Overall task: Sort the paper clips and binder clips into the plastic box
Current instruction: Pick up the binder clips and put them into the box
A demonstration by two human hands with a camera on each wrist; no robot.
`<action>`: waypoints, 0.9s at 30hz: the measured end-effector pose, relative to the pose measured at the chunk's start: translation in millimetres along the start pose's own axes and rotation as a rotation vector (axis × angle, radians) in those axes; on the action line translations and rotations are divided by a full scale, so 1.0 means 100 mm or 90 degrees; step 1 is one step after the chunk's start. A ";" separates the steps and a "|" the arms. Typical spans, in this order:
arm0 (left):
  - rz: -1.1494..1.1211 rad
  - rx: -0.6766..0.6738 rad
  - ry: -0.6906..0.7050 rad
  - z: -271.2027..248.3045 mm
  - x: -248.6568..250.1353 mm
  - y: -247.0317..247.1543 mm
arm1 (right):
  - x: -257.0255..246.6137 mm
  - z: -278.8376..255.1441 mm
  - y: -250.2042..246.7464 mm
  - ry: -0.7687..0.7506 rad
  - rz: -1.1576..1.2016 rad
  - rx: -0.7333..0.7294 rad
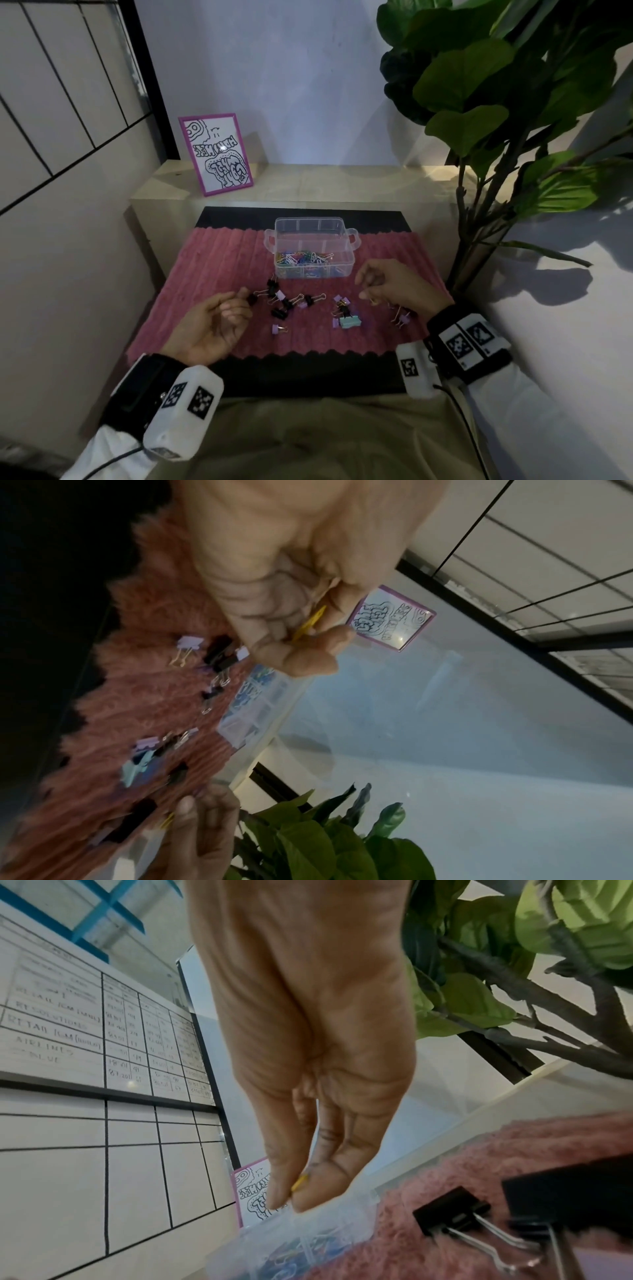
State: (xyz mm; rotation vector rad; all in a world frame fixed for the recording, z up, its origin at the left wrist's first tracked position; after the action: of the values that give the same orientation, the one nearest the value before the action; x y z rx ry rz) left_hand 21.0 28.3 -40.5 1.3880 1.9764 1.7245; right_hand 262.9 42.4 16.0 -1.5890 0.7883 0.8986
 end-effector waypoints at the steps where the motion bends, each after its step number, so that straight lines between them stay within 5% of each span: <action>1: -0.015 0.055 0.041 -0.05 0.09 -0.08 | 0.02 0.02 0.00 0.008 -0.002 0.001; 6: -0.031 0.112 0.183 -0.29 0.36 -0.19 | -0.24 0.03 0.11 -0.019 0.017 -0.016; 10: -0.018 0.078 0.112 -0.17 -0.03 -0.06 | -0.82 0.02 0.69 -0.102 0.108 -0.085; 16: -0.020 0.155 0.130 0.02 -0.29 -0.07 | -1.18 -0.10 1.44 -0.256 -0.101 -0.112; 20: -0.046 0.134 0.101 -0.03 -0.30 -0.08 | -1.08 -0.22 0.95 -0.285 -0.021 0.035; 23: -0.077 0.107 0.074 -0.04 -0.34 -0.13 | -0.55 -0.20 0.27 -0.191 -0.086 0.185; 25: -0.082 0.096 0.071 -0.03 -0.35 -0.13 | -0.12 -0.14 0.07 -0.105 -0.172 0.171; 27: -0.091 0.080 0.066 0.00 -0.38 -0.08 | 0.19 -0.09 0.18 -0.048 -0.273 0.061</action>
State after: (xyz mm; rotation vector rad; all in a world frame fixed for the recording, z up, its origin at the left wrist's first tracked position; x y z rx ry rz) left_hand 37.3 2.0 -63.4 1.1819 2.2156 1.6660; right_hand 258.2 29.6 -7.9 -1.5491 0.4067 0.5959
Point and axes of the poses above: each hand's wrist, its own z-axis towards the middle knuckle, its own y-axis out of the palm, x = y × z, the point moved 9 cm from there along z, towards the middle knuckle, and after that the axes turned 6 degrees about z, right-handed, at the moved point
